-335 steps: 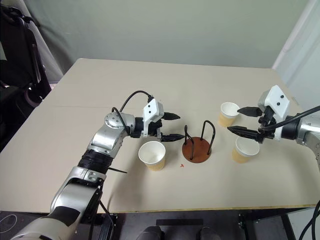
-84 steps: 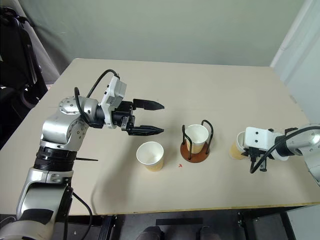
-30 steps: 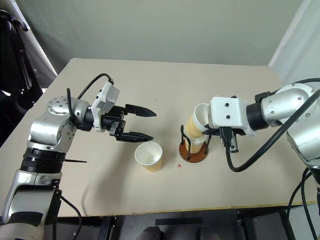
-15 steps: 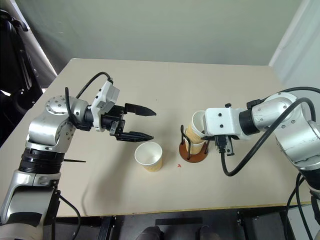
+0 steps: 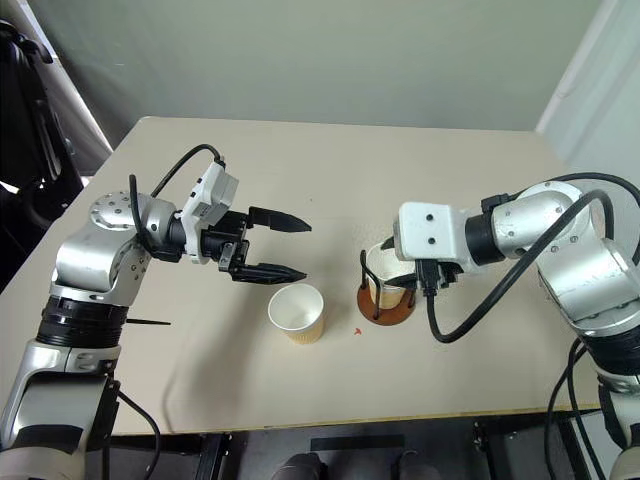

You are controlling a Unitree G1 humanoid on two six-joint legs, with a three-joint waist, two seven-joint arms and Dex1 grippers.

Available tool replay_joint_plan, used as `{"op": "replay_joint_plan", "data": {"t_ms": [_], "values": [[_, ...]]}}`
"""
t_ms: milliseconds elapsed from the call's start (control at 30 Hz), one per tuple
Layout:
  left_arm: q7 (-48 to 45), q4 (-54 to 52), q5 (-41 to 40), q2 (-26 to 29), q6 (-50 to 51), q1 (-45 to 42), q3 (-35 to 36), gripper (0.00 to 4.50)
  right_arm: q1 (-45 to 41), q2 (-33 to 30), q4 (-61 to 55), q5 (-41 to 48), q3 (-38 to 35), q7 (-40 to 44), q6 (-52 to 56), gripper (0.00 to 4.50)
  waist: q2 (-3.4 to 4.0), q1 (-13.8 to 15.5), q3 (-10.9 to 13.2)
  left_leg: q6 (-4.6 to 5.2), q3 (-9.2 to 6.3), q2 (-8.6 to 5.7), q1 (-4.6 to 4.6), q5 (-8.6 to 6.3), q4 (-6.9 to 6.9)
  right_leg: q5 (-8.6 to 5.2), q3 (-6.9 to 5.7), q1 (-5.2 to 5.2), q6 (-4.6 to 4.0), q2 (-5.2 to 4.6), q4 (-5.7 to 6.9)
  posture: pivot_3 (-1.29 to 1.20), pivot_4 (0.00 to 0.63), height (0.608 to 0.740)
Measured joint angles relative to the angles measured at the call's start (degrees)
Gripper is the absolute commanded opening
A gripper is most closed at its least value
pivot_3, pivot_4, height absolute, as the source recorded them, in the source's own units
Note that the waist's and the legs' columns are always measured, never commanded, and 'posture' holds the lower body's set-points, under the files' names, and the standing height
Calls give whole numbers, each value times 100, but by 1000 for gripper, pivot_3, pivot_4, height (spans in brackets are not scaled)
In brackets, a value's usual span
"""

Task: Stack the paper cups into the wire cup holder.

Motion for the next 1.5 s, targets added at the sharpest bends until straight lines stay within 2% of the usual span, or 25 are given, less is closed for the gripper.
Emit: {"op": "replay_joint_plan", "data": {"t_ms": [167, 433, 733, 900, 1133, 1500], "values": [[-22, 112, 14, 0, -35, -3, 0, 4500, -69, 90, -158, 187, -98, -26, -57, 2379, 0, -1, 0, 0, -2, 0, -1, 0, -1, 0, -4, 0, 0, 0, -3, 0, 150, 740], [-162, 186, 42, 53, -180, -29, 6, 4500, -125, 159, -106, -244, 401, 77, -653, 2379, 0, -36, 0, 0, -4, 0, 0, 0, -2, 0, 1, -1, -1, -2, 0, 0, 150, 740], [-566, 199, 62, 749, -394, 74, 47, 4500, -363, 971, 109, -449, 809, 11, -893, 2379, 0, -105, 0, 0, -10, 0, -6, 0, -8, -2, -3, -12, -4, 0, -2, 0, 150, 740], [-622, 373, 120, 1028, -430, 39, 46, 4500, -400, 1082, 339, -551, 995, 132, -1088, 2379, 0, -104, 0, 0, -19, 0, -14, 0, -7, -2, -1, -15, -9, -3, -4, 0, 150, 740], [-650, 345, 151, 1117, -387, 35, 38, 4500, -399, 1372, 930, -1198, 1664, 302, -1809, 2379, 0, -120, 0, 0, -23, 2, -31, 0, -8, -2, -3, -38, -17, -4, 2, 0, 150, 740], [-665, 174, 27, 1885, -574, 219, -198, 4500, -298, 1741, 1349, -1874, 1978, 319, -2493, 2379, -1, -159, 0, -2, -27, 2, -48, 1, -7, -1, -6, -51, -20, -5, -1, 0, 150, 740]]}}
